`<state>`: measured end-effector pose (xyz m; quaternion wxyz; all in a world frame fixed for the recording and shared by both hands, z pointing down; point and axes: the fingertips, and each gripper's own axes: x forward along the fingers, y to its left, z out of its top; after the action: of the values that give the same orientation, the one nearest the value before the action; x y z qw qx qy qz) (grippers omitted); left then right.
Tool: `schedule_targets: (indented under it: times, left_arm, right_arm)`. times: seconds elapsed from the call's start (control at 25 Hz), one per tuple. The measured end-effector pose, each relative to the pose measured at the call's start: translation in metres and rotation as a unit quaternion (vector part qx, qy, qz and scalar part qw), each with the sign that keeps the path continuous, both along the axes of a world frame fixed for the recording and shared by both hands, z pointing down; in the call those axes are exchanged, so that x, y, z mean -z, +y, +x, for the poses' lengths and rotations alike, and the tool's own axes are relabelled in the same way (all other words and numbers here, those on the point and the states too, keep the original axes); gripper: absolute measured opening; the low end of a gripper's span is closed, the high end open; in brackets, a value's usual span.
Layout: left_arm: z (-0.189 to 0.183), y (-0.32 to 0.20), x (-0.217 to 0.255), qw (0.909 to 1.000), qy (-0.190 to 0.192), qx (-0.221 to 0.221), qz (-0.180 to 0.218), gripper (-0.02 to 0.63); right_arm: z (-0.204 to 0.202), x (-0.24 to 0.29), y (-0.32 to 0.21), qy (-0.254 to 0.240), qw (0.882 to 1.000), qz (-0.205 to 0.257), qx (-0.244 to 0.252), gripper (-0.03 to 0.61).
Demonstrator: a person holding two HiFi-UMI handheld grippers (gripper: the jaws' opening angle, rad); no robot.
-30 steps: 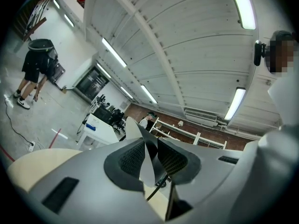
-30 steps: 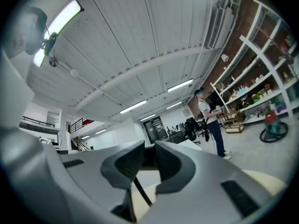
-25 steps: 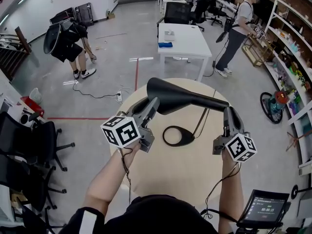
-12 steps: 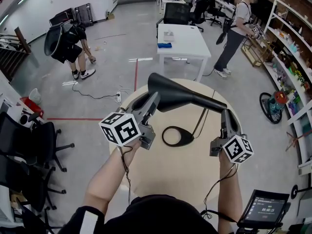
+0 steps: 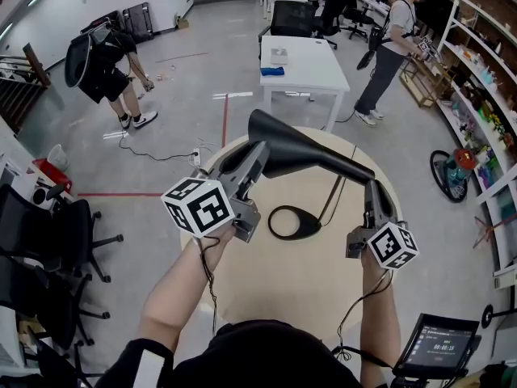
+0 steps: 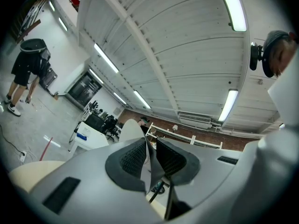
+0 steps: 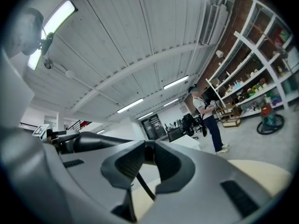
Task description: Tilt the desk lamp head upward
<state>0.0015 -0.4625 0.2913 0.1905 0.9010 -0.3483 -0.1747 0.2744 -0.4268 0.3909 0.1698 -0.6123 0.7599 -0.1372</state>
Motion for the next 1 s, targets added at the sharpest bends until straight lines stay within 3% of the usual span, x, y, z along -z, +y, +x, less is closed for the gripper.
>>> schedule_targets:
  times: [0.6, 0.76, 1.0]
  left_arm:
    - [0.006, 0.002, 0.008, 0.9999, 0.001, -0.011, 0.009, 0.074]
    - [0.001, 0.002, 0.005, 0.9997, -0.013, 0.009, 0.019, 0.075]
    - [-0.011, 0.012, -0.005, 0.9994, 0.034, -0.003, 0.007, 0.075]
  right_arm:
    - [0.002, -0.001, 0.0, -0.014, 1.0, -0.005, 0.007, 0.066]
    - [0.006, -0.001, -0.002, -0.022, 1.0, -0.007, 0.02, 0.066]
    - [0.024, 0.002, 0.007, -0.026, 1.0, -0.003, -0.002, 0.067]
